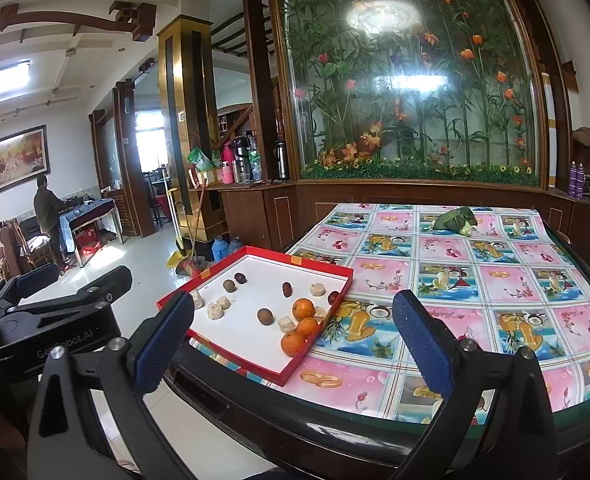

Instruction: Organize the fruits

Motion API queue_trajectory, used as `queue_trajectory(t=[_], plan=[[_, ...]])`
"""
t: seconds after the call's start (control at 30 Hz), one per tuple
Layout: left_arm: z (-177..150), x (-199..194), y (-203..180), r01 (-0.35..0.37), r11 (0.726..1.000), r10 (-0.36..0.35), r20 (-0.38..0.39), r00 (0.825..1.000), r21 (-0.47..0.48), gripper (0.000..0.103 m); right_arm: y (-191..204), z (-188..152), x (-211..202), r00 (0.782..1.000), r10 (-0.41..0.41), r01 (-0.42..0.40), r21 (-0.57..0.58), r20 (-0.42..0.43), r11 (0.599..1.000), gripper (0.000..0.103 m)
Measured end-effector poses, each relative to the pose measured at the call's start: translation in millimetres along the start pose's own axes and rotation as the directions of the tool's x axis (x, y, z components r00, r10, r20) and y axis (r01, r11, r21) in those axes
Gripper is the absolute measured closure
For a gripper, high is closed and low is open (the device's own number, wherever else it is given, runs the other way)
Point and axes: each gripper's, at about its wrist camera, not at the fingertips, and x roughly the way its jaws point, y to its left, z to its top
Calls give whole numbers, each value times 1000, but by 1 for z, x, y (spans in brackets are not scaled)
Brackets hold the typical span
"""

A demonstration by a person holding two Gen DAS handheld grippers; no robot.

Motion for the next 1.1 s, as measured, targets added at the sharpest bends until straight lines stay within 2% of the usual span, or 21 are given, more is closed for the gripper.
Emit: queue_trajectory(t=[0.2, 0.43, 0.63, 0.83, 1.1], plan=[[-3, 8, 0, -19, 1000, 19, -7, 1000, 16, 0, 9, -1, 11, 1000, -2, 1, -18, -17, 1000, 3], [-3, 40, 9, -46, 999, 47, -51, 998, 28, 0, 5, 4, 45, 999, 22, -22, 10, -28, 1000, 3], [3, 61, 16, -76, 995, 78, -36, 996, 65, 0, 3, 3, 69, 998, 17, -16, 17, -64, 1000, 3], [5, 86, 13, -34, 992, 44, -82, 996, 120, 0, 7, 6, 91, 996, 13, -11, 23, -90, 1000, 3], [9, 110, 20, -13, 993, 28, -124, 992, 115, 0, 15, 8, 114, 994, 1, -1, 8, -111, 1000, 3]])
